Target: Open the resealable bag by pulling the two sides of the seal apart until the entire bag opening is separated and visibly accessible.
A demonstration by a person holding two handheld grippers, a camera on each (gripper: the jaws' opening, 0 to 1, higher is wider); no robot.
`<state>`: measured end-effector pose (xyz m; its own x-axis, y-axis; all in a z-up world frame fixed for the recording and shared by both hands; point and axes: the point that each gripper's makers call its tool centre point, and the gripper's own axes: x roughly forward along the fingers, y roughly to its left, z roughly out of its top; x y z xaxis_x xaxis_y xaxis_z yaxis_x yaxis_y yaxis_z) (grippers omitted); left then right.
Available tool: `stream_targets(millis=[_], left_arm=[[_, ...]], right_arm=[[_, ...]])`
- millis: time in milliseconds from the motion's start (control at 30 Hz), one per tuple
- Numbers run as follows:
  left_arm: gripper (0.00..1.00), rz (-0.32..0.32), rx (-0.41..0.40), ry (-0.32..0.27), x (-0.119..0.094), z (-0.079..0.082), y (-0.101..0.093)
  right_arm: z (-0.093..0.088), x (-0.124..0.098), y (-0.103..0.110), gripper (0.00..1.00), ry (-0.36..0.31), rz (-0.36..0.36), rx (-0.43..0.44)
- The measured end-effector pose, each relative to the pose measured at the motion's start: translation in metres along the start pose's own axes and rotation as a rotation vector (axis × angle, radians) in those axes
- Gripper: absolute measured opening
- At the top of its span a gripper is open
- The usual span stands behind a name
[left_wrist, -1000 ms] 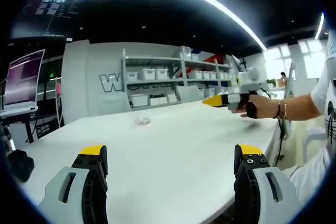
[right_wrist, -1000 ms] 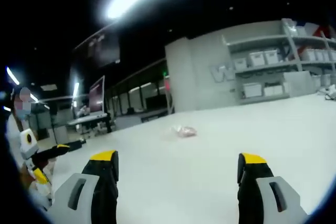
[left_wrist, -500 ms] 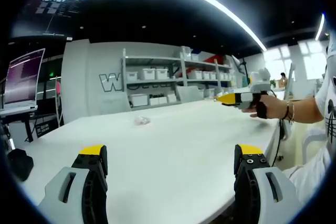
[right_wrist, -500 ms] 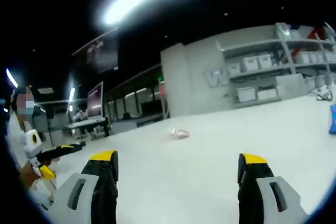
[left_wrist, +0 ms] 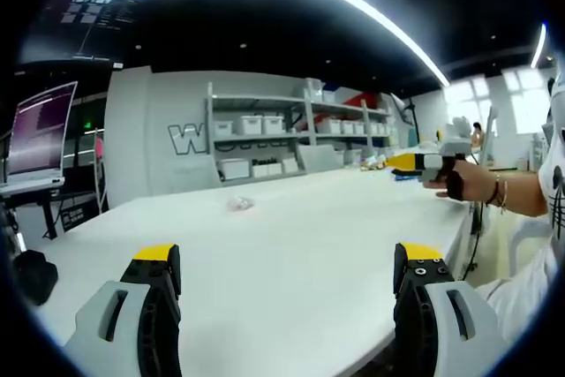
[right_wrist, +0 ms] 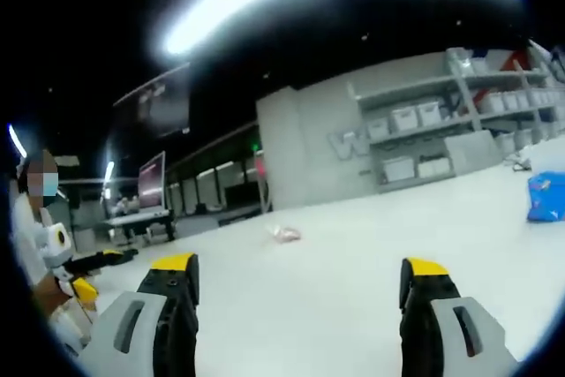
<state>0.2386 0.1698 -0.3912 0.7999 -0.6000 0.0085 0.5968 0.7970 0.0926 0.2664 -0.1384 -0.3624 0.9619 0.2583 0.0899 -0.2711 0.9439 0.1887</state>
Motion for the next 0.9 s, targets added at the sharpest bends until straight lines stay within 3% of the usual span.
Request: stream_targets(millis=[133, 433, 900], left_arm=[[0.99, 0.004, 0.0, 0.002, 0.0, -0.001, 0.001], [0.99, 0.007, 0.003, -0.002, -0.002, 0.001, 0.001], [0.99, 0.012, 0.006, -0.003, -0.003, 0.001, 0.001]], right_arm=[[0.006, -0.011, -0.002, 0.95, -0.01, -0.021, -0.041], [0.02, -0.03, -0.019, 0.95, -0.069, -0.068, -0.001], [0.008, -0.029, -0.011, 0.95, -0.037, -0.053, 0.01]])
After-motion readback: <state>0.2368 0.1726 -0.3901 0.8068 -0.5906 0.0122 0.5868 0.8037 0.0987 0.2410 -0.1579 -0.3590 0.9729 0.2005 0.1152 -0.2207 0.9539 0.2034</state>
